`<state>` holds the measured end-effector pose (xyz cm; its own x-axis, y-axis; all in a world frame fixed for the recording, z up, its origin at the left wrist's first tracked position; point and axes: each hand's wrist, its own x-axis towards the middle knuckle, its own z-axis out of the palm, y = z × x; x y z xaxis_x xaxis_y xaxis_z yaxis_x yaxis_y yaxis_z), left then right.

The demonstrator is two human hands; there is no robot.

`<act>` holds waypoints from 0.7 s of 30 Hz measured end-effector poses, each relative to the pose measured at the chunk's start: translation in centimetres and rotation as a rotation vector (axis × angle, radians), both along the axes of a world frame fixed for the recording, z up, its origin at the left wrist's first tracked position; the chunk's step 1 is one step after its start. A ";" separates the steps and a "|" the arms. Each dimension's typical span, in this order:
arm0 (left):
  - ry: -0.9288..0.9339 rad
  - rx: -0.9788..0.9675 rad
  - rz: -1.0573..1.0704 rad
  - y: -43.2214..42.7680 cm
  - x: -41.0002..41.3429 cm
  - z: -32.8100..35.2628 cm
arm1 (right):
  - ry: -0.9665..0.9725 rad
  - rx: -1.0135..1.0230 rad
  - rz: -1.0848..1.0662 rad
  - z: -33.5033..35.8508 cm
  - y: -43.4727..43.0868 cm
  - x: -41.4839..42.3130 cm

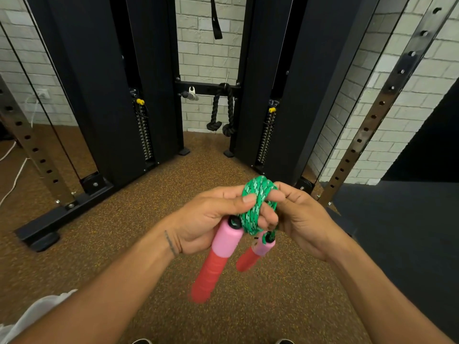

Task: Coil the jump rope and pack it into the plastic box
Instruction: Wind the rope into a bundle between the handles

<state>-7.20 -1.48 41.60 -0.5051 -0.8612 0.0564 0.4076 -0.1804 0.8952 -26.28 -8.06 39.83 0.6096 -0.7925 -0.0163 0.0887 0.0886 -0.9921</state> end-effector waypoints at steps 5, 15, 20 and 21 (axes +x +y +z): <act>0.055 -0.004 0.141 -0.2 0.0 -0.2 | 0.048 0.041 0.001 -0.1 0.4 0.7; 0.060 -0.029 0.315 -0.3 -0.3 0.3 | 0.169 -0.008 0.013 -0.1 0.7 1.2; 0.017 -0.044 0.420 -0.8 -0.1 -0.1 | 0.184 -0.026 0.026 -0.2 1.0 1.5; -0.003 -0.056 0.435 -0.8 -0.1 -0.2 | 0.184 -0.015 0.034 -0.2 1.1 1.6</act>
<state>-7.32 -2.29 41.36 -0.0966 -0.9895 0.1079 0.4328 0.0559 0.8998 -24.65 -7.01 39.59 0.6236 -0.7727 -0.1186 -0.0976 0.0735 -0.9925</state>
